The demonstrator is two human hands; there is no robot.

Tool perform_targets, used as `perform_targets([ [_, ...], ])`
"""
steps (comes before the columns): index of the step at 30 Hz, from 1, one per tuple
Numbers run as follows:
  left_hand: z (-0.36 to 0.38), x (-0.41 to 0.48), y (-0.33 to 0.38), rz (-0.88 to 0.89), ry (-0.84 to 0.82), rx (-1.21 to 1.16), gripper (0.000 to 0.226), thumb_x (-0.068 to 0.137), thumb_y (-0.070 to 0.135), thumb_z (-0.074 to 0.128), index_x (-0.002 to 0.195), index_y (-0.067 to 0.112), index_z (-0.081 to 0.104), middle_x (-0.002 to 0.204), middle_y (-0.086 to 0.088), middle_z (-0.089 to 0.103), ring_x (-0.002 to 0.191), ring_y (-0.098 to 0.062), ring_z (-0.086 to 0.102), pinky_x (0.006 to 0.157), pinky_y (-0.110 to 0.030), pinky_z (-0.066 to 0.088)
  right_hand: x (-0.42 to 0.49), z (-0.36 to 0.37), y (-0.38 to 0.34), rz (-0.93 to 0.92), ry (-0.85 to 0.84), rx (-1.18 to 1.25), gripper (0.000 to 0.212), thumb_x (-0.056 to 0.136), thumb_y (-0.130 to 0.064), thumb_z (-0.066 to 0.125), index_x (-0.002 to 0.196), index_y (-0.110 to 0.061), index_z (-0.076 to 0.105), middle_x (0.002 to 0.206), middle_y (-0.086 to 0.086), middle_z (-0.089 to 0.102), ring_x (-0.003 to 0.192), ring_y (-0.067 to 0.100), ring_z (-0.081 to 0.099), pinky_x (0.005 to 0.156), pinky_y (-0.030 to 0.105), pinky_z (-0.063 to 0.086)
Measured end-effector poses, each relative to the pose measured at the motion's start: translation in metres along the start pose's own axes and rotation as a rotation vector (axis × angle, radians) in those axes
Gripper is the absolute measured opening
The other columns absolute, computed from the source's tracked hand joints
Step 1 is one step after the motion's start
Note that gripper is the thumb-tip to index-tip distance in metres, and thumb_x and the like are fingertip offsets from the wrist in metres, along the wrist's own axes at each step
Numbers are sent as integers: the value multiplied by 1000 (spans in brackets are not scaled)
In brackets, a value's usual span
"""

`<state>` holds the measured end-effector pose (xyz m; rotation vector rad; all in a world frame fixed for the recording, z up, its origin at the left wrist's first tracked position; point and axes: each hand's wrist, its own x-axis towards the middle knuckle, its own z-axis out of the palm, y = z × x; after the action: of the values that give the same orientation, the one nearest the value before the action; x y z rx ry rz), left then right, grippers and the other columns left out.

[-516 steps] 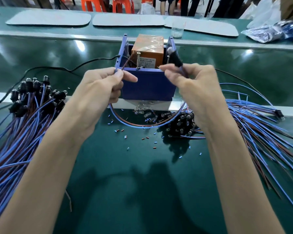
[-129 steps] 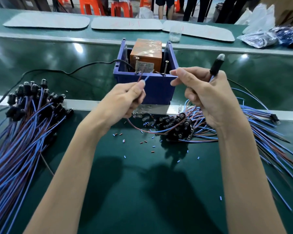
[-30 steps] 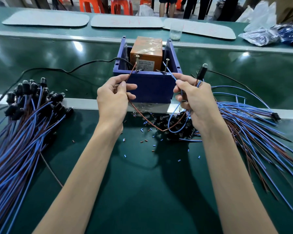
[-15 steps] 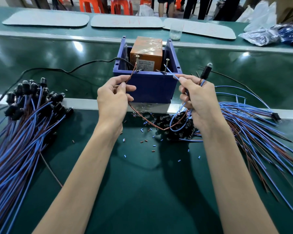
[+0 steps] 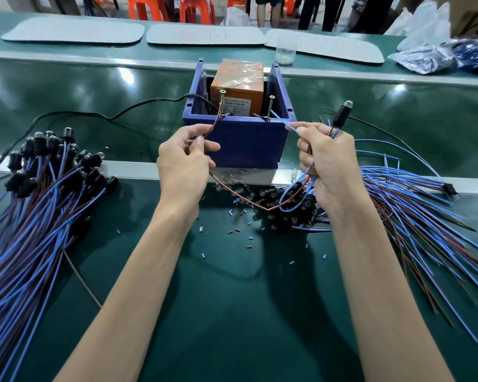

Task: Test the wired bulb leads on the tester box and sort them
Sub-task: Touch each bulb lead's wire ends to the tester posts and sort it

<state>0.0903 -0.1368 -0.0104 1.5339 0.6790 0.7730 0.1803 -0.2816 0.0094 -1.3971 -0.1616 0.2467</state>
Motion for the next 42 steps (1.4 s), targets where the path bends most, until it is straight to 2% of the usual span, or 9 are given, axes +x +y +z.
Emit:
perform_targets([
  [8,-2,-1,1,28,6,46,30,99,6,43,95,27,65,68,11,63,43,1,46,55,-12,42,0,-1,0,1,8,-3,25,90,1,48,75,-10,64,47,-11,35,41,5,22,39,16,18],
  [13,-4,0,2,54,5,92,29,99,7,43,98,25,66,68,12,63,43,1,46,52,-10,41,0,1,0,7,25,30,28,88,2,49,66,-15,56,44,-12,32,39,4,19,38,16,15],
  [26,-6,0,3,91,-23,139,28,98,8,43,103,21,67,68,12,63,43,0,46,55,-13,40,0,2,0,4,3,35,29,89,2,48,68,-14,58,45,-11,32,39,4,20,37,16,17],
  [32,-6,0,3,90,-29,142,29,98,8,44,97,26,66,65,12,63,43,0,46,55,-13,41,0,2,1,4,-7,34,27,89,2,48,69,-13,58,46,-10,32,39,4,20,38,16,16],
  [42,-6,1,2,67,-34,134,29,99,9,44,102,24,68,67,12,63,44,0,46,56,-14,42,-1,3,1,-4,-2,13,27,88,1,49,69,-13,61,45,-11,34,39,4,22,38,16,18],
])
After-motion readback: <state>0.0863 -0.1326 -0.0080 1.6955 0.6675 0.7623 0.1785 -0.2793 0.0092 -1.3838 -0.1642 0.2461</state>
